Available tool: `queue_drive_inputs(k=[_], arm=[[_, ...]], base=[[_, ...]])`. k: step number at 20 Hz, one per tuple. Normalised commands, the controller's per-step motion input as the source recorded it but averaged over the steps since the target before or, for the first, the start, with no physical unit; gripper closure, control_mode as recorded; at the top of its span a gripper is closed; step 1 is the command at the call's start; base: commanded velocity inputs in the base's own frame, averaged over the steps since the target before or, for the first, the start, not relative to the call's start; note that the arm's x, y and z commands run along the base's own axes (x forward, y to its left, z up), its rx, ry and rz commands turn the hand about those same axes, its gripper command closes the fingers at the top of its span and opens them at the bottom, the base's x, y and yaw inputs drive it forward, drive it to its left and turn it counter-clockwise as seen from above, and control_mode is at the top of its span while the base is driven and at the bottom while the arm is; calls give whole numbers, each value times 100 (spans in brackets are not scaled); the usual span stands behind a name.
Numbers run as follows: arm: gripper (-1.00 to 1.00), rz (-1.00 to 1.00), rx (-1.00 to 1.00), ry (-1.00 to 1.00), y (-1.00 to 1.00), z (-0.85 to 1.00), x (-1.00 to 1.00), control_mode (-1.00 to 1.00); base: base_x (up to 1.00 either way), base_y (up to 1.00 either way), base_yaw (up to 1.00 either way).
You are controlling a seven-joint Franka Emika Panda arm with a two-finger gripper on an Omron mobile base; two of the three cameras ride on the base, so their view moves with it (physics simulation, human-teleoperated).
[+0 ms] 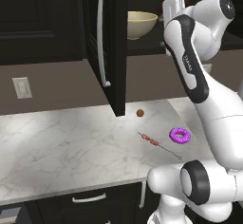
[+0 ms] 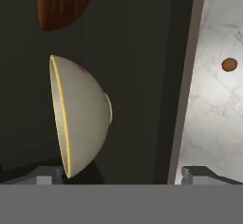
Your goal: Pick both bowls and place them on the counter. Then place the kebab skewer in one bowl and place the donut in the other bowl.
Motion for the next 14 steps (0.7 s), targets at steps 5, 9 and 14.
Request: queue_drive_inputs(k=[5,9,14], arm=[[-100,0,4,0,2,24,41,-100],[-100,0,0,0,0,2,55,-100],[-100,2,0,0,0,-1,51,-100]], base=[[0,0,0],[0,0,0],[0,0,0]])
